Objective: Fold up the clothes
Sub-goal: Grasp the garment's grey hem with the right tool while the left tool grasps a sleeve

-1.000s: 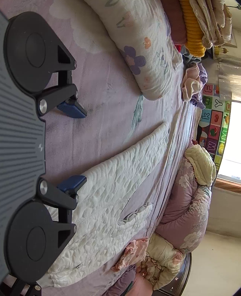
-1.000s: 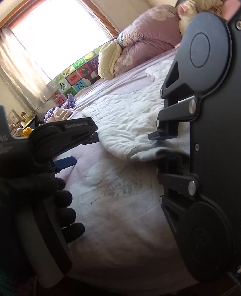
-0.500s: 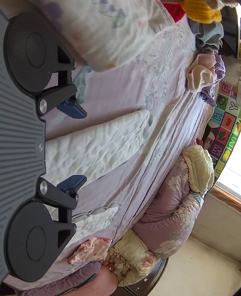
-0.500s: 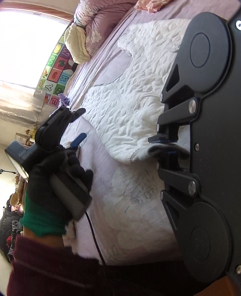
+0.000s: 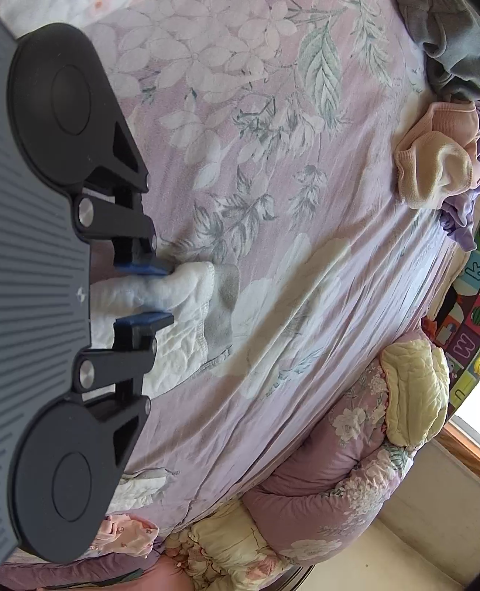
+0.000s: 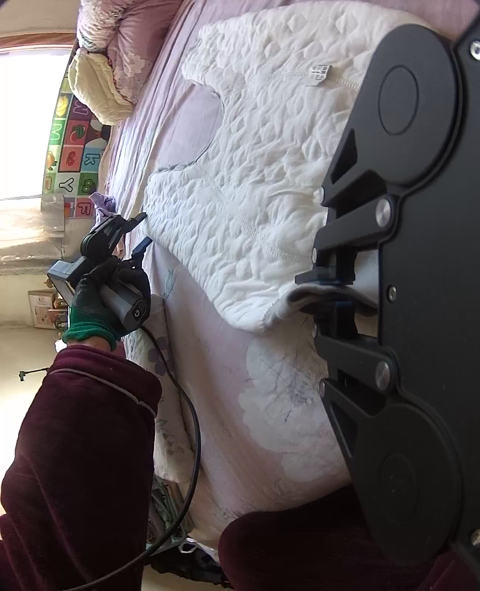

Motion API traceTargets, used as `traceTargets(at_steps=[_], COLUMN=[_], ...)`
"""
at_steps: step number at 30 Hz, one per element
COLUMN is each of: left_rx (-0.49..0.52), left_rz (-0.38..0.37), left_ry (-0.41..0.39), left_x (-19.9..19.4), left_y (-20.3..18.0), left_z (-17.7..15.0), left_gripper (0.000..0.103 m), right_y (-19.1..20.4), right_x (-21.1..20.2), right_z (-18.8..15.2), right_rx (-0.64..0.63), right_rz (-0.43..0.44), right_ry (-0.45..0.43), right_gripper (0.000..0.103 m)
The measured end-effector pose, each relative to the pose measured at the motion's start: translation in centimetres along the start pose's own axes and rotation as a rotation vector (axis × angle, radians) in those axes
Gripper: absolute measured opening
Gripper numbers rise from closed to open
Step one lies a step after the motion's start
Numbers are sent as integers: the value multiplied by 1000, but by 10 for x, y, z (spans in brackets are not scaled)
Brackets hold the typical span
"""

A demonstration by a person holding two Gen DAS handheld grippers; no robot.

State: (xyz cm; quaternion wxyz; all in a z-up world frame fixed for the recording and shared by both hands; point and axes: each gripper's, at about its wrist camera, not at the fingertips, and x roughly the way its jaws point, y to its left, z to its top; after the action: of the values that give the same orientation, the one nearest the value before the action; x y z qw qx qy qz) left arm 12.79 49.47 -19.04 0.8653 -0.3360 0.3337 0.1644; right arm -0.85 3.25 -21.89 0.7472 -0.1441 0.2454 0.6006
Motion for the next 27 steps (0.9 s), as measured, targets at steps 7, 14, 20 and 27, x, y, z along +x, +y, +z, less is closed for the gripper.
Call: traceTargets(at_steps=[7,14,20,27], left_rx=[101,220,316,414], left_rz=[47,111,134,193], left_ry=[-49,-40,-49,-50], left_x=[-23,-17,5,41], left_y=[-61,-169,-261,-329], left_z=[18,41,36,0], left_gripper=[8,8,8,8], right_y=[-38,-82,-91,-85], right_x=[-22,-54,-69,-76], right_z=[-11,-41,-69,-66], right_rx=[363,783,970,991], right_rz=[112,176,206,244], right_ry=[-60,-202,-217,-237], right_gripper=[4,3,3,3])
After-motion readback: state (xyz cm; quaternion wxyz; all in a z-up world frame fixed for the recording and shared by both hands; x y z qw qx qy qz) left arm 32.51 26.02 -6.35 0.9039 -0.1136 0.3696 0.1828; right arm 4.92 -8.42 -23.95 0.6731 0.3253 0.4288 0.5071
